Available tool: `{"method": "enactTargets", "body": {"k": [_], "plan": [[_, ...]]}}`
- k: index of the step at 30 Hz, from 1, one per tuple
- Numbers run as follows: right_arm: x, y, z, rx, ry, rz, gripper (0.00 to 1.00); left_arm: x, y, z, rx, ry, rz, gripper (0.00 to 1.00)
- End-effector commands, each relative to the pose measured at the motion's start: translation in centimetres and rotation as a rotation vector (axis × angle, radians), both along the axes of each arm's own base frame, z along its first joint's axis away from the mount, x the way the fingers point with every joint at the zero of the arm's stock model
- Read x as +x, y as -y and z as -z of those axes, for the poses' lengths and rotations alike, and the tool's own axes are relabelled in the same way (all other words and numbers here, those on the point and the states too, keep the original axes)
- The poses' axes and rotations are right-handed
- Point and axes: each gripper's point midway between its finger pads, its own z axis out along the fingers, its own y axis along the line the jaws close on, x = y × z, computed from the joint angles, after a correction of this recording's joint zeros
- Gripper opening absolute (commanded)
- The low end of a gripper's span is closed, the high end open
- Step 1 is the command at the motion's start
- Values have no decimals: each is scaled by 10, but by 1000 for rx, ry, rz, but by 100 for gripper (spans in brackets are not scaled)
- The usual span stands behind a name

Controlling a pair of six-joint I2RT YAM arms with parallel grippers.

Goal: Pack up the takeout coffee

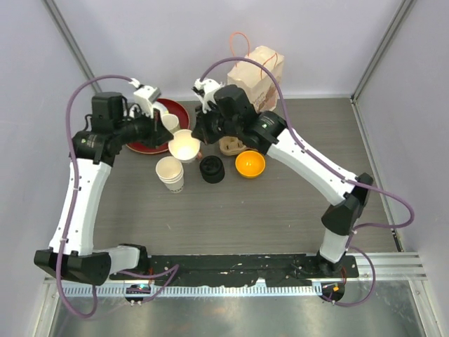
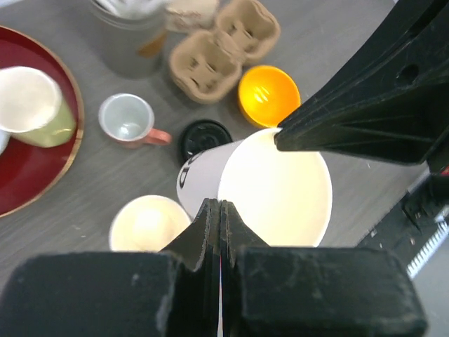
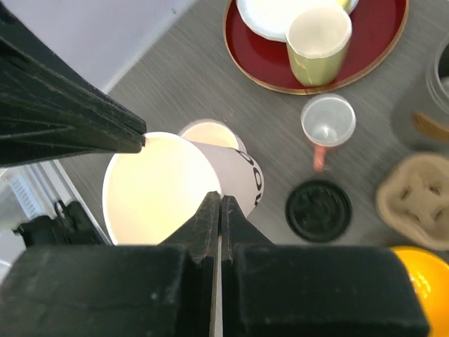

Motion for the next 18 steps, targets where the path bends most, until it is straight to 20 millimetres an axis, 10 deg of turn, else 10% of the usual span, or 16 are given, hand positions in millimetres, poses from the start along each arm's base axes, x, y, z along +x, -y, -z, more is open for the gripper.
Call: {"method": "enactTargets", "body": {"k": [1,18], "plan": [[-26,44,-27,23,49,44,1,-21,37,38,9,-124,128,0],[-55,176,160,-195,-232,367,1,-39,146,171,193,-329,407,0]]}}
